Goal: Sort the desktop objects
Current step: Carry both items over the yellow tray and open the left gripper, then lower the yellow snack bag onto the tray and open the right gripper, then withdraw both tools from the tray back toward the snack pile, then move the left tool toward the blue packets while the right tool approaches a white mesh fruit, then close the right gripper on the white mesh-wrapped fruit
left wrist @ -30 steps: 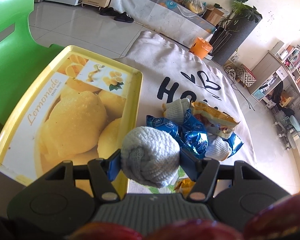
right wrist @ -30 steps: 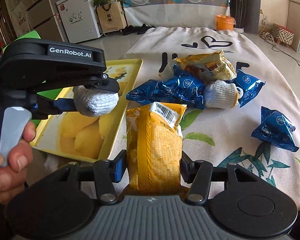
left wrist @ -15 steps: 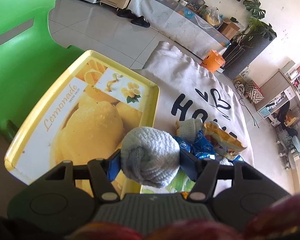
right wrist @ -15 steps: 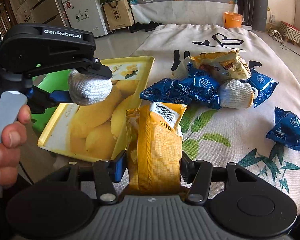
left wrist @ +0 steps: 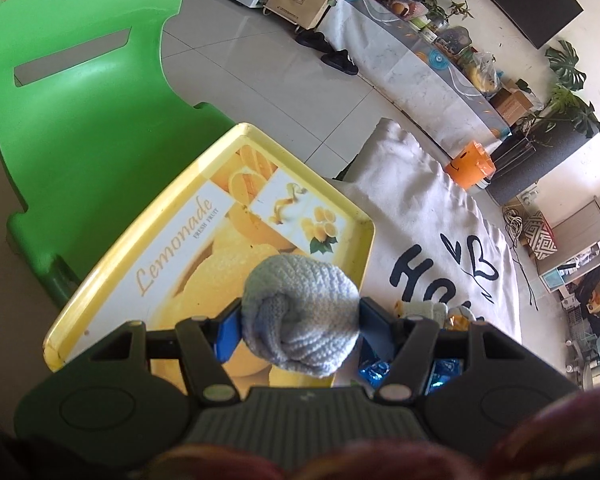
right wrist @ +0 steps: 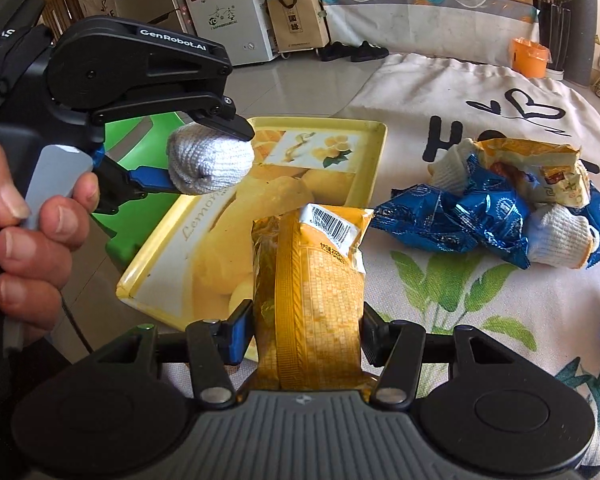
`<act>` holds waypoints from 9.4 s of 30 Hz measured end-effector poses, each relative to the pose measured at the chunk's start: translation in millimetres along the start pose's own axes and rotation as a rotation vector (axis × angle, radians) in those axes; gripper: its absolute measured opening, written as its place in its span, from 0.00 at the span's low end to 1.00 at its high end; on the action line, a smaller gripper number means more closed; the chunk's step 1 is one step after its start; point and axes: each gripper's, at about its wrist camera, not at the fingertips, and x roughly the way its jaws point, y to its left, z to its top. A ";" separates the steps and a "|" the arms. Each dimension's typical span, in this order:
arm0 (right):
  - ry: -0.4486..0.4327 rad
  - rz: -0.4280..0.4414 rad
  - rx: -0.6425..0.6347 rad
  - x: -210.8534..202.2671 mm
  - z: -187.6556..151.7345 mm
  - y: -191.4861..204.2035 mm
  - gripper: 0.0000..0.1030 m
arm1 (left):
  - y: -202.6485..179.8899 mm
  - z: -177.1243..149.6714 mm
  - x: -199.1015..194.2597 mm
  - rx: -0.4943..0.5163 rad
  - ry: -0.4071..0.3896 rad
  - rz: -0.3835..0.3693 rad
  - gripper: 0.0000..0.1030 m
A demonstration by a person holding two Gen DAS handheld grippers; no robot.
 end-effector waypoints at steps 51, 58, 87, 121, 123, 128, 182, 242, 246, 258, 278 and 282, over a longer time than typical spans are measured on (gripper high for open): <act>-0.080 -0.241 0.007 -76.2 -23.0 -46.4 0.80 | -24.2 -49.0 -4.9 0.173 0.035 -0.010 0.99; -0.061 -0.264 0.097 -95.6 -37.1 -73.0 0.81 | -36.8 -74.7 -8.7 0.187 0.084 -0.008 0.99; -0.151 -0.422 0.342 -140.2 -53.0 -140.6 0.87 | -87.9 -161.4 -35.8 0.333 0.186 0.083 0.99; -0.166 -0.335 0.276 -149.0 -47.5 -137.3 0.90 | -105.8 -188.7 -47.4 0.451 0.246 0.156 0.99; -0.160 -0.325 0.296 -149.0 -48.2 -140.2 0.90 | -106.3 -189.6 -49.6 0.453 0.241 0.164 0.99; -0.165 -0.301 0.338 -150.5 -51.2 -146.7 0.90 | -107.4 -186.8 -59.4 0.437 0.229 0.160 0.99; -0.090 -0.331 0.712 -140.8 -67.3 -202.9 0.90 | -123.8 -76.4 16.4 0.326 0.146 0.152 0.99; -0.099 -0.375 0.655 -128.8 -62.9 -192.2 0.90 | -135.9 -152.1 88.7 0.613 0.386 0.118 0.99; -0.102 -0.371 0.651 -129.8 -63.8 -193.0 0.90 | -130.0 -159.0 75.2 0.574 0.387 0.071 0.99; -0.098 -0.276 0.597 -129.9 -33.5 -202.6 0.90 | -129.5 -142.5 74.8 0.426 0.325 -0.014 0.99; 0.012 -0.105 0.495 -54.6 33.9 -245.9 0.81 | -139.1 -132.3 110.4 0.266 0.307 0.004 1.00; 0.036 -0.083 0.481 -37.2 39.9 -246.8 0.81 | -141.8 -134.2 118.0 0.274 0.310 0.011 1.00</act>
